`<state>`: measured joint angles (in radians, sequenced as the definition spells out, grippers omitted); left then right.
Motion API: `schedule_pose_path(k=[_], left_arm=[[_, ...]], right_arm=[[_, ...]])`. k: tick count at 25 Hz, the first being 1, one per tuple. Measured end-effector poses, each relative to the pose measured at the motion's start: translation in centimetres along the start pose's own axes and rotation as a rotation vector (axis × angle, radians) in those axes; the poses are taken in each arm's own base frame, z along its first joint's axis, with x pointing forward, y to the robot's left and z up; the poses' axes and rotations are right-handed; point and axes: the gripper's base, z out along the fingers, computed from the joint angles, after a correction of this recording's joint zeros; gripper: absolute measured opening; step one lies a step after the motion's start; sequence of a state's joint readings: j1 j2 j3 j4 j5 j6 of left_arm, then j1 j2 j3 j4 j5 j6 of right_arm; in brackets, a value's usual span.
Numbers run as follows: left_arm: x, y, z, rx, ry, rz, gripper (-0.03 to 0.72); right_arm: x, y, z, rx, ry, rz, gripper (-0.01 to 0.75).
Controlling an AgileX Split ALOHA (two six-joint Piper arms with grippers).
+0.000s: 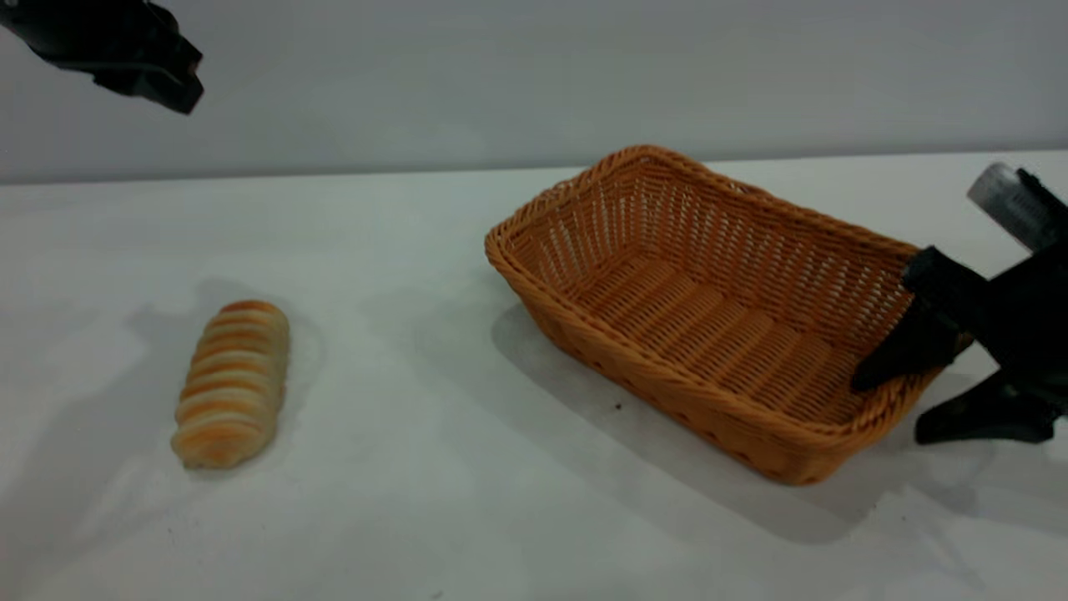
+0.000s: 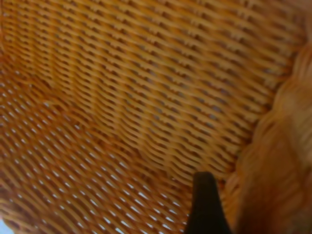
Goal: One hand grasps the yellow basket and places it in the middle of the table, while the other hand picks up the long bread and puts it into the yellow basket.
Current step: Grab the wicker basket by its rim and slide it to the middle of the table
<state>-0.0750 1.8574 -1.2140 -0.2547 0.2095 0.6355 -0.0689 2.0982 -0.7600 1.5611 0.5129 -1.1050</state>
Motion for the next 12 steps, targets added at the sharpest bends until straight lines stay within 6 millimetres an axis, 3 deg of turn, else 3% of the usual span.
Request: schedule_pose_path(k=[6,11,12], left_arm=[[0.0,0.0,0.0,-0.002,-0.002,0.001,0.3],[0.0,0.0,0.0,-0.002,-0.002,0.002,0.3],[0.0,0.0,0.0,-0.002,-0.003,0.002,0.3]], right_arm=[[0.6,0.0,1.2,-0.024,0.028,0.004,0.432],[0.8,0.3,1.6,-0.006,0.024,-0.035,0.207],[0.9,0.3,1.8,-0.004,0.028,-0.051,0.203]])
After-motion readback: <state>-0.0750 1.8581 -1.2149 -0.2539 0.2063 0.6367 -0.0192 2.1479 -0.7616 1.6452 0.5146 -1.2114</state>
